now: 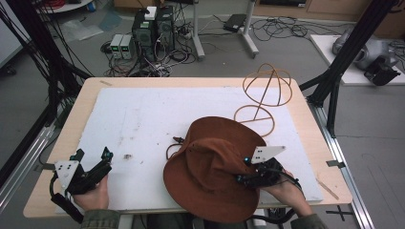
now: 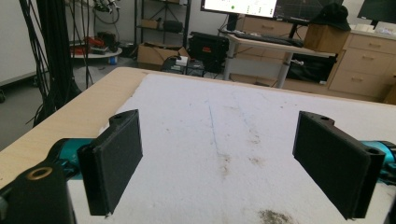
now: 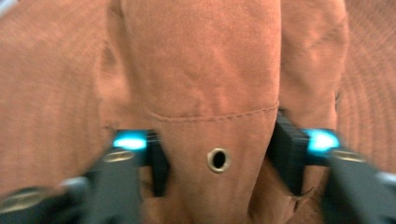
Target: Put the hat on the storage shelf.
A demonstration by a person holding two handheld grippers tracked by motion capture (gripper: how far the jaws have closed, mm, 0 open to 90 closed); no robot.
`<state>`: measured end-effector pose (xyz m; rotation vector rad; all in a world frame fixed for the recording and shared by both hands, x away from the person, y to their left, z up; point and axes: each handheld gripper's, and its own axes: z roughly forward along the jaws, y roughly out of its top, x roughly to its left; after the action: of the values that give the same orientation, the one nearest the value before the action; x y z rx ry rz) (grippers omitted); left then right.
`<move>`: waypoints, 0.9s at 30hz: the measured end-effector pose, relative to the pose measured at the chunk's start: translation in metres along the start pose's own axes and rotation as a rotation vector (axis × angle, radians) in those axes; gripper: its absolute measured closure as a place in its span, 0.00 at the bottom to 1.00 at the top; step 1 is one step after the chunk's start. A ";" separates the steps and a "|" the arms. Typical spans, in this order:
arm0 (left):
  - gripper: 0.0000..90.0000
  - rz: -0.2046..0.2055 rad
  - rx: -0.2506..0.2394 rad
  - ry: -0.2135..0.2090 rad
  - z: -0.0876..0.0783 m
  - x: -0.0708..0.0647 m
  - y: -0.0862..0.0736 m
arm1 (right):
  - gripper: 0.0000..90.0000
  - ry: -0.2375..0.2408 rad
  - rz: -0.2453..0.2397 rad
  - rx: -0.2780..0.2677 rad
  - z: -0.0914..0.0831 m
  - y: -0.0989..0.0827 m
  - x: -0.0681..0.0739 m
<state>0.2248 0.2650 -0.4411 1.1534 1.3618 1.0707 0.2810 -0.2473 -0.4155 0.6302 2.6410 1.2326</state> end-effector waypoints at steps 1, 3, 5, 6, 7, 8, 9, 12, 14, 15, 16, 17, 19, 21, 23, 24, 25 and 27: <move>0.18 -0.002 0.001 0.000 0.000 0.000 0.000 | 0.69 0.022 0.029 0.008 0.000 0.000 -0.002; 0.18 -0.005 -0.001 -0.001 0.001 0.000 0.000 | 0.79 0.025 0.035 0.026 0.001 -0.001 -0.002; 0.18 -0.007 0.001 -0.001 0.001 0.000 0.000 | 0.97 0.031 0.081 0.061 0.003 -0.001 -0.004; 0.18 -0.006 0.002 -0.006 0.002 -0.001 0.000 | 0.99 0.038 0.063 0.049 0.003 -0.003 -0.004; 0.18 -0.003 0.003 -0.004 0.002 -0.001 0.000 | 0.99 0.041 0.061 0.045 0.003 -0.003 -0.004; 0.18 -0.003 0.003 -0.006 0.003 -0.001 0.000 | 0.99 0.050 0.072 0.039 0.003 -0.004 -0.005; 0.18 -0.003 0.003 -0.006 0.003 -0.001 0.000 | 0.99 0.050 0.072 0.039 0.003 -0.004 -0.005; 0.18 -0.002 0.005 -0.010 0.003 -0.002 -0.001 | 0.99 0.022 0.088 0.012 0.000 -0.004 -0.004; 0.18 -0.001 0.002 -0.012 0.003 -0.003 -0.001 | 0.99 0.019 0.092 0.001 -0.001 -0.003 -0.004; 0.18 -0.001 0.002 -0.012 0.003 -0.003 -0.001 | 0.99 0.016 0.088 -0.008 -0.001 -0.003 -0.004; 0.18 0.000 0.001 -0.011 0.003 -0.003 -0.001 | 1.00 0.012 0.090 -0.015 -0.002 -0.003 -0.004; 0.18 -0.001 0.003 -0.011 0.003 -0.002 -0.001 | 0.99 0.016 0.097 -0.020 -0.002 -0.003 -0.004; 0.18 0.000 0.004 -0.009 0.002 -0.002 -0.001 | 0.99 0.014 0.090 -0.031 -0.003 -0.003 -0.005; 0.18 -0.001 0.004 -0.011 0.002 -0.002 -0.001 | 0.99 0.006 0.086 -0.054 -0.004 -0.003 -0.005; 0.18 -0.001 0.004 -0.011 0.002 -0.002 -0.001 | 0.99 -0.001 0.084 -0.085 -0.007 -0.002 -0.005; 0.18 0.000 0.003 -0.010 0.003 -0.002 -0.001 | 0.99 -0.006 0.072 -0.114 -0.009 -0.001 -0.004; 0.18 0.002 0.005 -0.009 0.003 -0.002 -0.001 | 0.99 -0.005 0.075 -0.125 -0.010 0.000 -0.004; 0.18 0.004 0.005 -0.009 0.003 -0.002 -0.001 | 0.99 0.000 0.077 -0.142 -0.011 0.001 -0.003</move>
<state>0.2274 0.2627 -0.4423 1.1638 1.3559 1.0645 0.2806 -0.2562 -0.4077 0.7133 2.5227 1.4257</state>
